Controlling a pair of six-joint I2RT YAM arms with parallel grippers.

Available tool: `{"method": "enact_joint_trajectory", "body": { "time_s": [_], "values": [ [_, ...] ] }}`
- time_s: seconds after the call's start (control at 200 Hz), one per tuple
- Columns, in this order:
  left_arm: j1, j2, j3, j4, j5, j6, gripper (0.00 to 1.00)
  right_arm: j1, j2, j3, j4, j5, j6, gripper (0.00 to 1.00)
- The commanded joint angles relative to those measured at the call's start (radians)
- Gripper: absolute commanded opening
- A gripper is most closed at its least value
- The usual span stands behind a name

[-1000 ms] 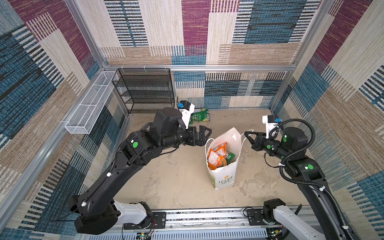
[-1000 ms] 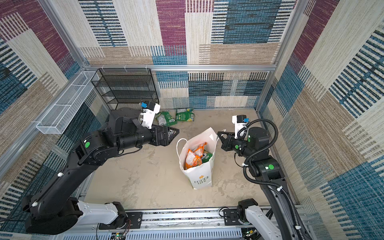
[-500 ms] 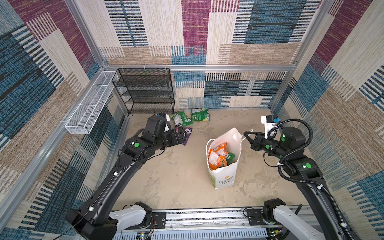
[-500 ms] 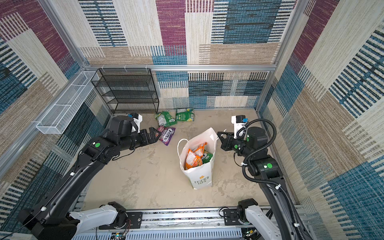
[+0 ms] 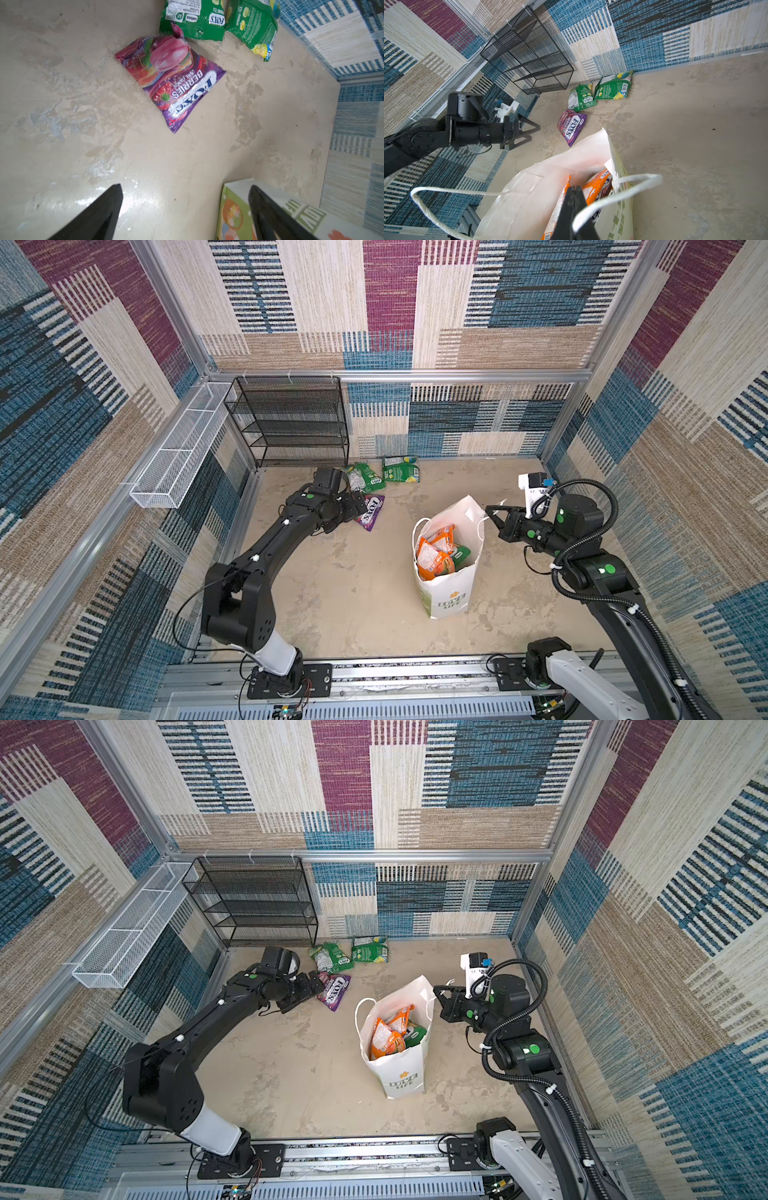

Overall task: Place the snacks into the paper bag
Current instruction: 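Lower the left gripper onto the purple Fox's packet and grasp it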

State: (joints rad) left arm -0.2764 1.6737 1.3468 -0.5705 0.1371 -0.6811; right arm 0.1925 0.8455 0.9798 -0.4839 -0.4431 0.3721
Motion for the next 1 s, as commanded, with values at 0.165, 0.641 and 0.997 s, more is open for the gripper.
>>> {"method": "enact_joint_trajectory", "body": {
  "time_s": [0.165, 0.641, 0.997],
  "values": [
    [0.063, 0.270, 0.184, -0.029, 0.033, 0.053, 0.97, 0.001, -0.013, -0.009, 0.014, 0.010, -0.007, 0.00],
    [0.068, 0.493, 0.266, 0.087, 0.157, -0.134, 0.81, 0.001, -0.015, 0.005, -0.011, 0.027, -0.007, 0.00],
    [0.070, 0.492, 0.213, 0.156, 0.164, -0.165, 0.48, 0.001, -0.019, -0.006, -0.010, 0.026, -0.002, 0.00]
  ]
}}
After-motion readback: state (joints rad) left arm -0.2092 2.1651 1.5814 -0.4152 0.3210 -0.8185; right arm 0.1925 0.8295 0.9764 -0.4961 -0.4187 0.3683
